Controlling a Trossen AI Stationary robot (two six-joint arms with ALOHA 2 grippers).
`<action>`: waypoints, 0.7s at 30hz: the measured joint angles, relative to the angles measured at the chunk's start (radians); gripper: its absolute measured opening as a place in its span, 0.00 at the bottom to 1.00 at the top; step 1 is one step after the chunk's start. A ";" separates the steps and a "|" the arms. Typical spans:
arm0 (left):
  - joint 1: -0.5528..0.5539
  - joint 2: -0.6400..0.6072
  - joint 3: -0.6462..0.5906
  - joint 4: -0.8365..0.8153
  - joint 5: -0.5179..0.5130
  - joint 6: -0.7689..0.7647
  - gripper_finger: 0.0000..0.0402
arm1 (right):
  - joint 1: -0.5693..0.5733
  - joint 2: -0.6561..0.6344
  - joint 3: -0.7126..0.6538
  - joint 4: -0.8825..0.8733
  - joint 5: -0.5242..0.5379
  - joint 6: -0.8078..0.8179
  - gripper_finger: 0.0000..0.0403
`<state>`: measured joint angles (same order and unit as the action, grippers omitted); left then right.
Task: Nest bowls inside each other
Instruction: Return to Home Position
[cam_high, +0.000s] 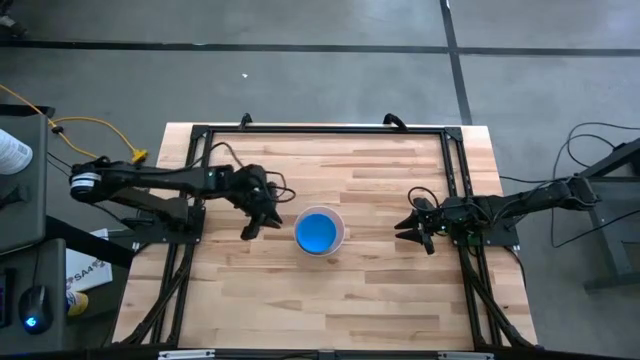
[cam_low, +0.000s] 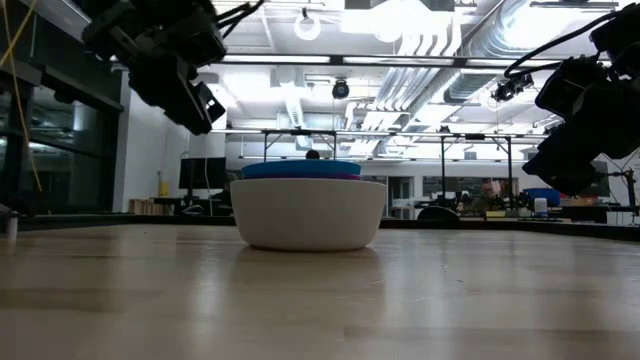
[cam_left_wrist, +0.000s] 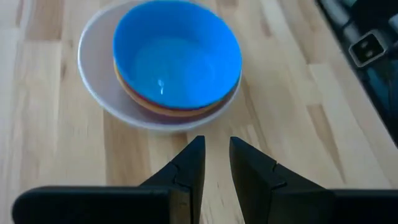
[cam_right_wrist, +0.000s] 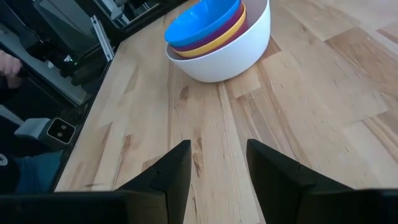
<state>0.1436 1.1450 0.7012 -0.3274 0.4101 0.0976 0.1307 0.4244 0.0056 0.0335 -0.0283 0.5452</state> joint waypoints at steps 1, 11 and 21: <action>0.000 -0.013 -0.032 0.054 0.012 -0.006 0.19 | 0.000 0.000 0.000 0.000 0.000 0.000 0.37; -0.028 -0.064 -0.204 0.313 0.073 -0.029 0.19 | 0.000 0.000 0.000 -0.001 0.000 0.000 0.37; -0.185 -0.065 -0.286 0.471 0.069 -0.003 0.19 | 0.000 0.000 0.000 0.000 0.000 0.000 0.37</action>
<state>-0.0411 1.0803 0.4148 0.1432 0.4788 0.0948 0.1307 0.4248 0.0059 0.0330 -0.0284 0.5453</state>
